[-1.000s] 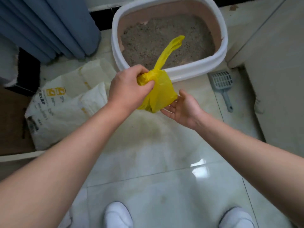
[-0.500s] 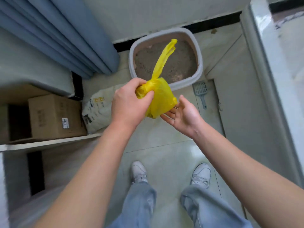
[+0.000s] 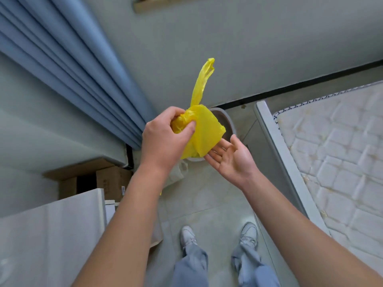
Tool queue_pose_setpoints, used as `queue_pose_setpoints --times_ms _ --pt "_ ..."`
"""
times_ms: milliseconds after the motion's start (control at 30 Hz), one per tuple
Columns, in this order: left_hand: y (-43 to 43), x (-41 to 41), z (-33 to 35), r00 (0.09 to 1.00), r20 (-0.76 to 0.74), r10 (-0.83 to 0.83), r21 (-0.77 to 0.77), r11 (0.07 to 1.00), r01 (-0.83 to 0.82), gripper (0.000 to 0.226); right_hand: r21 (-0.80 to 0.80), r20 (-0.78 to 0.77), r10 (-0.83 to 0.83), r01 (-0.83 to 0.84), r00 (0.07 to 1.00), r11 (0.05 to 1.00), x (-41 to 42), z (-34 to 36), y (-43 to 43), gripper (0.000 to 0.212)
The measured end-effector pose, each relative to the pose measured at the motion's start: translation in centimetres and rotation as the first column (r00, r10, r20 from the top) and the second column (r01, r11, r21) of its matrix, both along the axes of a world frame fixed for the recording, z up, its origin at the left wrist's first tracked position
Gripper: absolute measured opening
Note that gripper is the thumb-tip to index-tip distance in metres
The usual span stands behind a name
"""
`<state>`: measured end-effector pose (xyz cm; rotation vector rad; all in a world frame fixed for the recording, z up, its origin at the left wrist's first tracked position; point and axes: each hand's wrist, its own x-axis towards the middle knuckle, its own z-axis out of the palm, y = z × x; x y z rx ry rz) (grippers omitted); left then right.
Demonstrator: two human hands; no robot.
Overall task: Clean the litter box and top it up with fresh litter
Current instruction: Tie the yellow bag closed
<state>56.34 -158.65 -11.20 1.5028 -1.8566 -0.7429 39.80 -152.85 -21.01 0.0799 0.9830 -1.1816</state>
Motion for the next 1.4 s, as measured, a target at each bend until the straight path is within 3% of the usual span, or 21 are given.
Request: queue_pose_setpoints --times_ms 367,600,767,900,1100,1400 --pt "5.2 5.6 15.4 0.988 -0.145 -0.049 -0.094 0.995 0.036 0.021 -0.155 -0.021 -0.086 0.082 0.996 0.984 5.6 15.5 5.4 0.063" --pt "7.7 7.7 18.2 0.989 -0.117 0.087 -0.168 0.98 -0.106 0.016 -0.144 -0.157 0.124 -0.147 0.98 0.979 8.5 18.7 4.3 0.055" --pt "9.5 7.5 18.9 0.95 -0.091 0.299 -0.206 0.928 -0.311 0.014 -0.128 -0.247 0.308 -0.346 0.919 0.929 8.2 19.1 3.2 0.052" --pt "11.8 7.6 18.5 0.865 -0.112 0.488 -0.179 0.847 -0.501 0.021 -0.107 -0.288 0.461 -0.507 0.839 0.855 8.0 19.0 3.1 0.052" --pt "18.4 8.6 18.6 0.667 -0.111 0.737 -0.163 0.648 -0.744 0.028 -0.098 -0.324 0.661 -0.718 0.677 0.689 10.1 19.5 4.9 0.056" --pt "33.1 12.1 21.3 0.343 -0.143 0.929 -0.213 0.309 -0.927 0.025 -0.166 -0.392 0.85 -0.935 0.353 0.312 18.4 21.6 14.3 0.051"
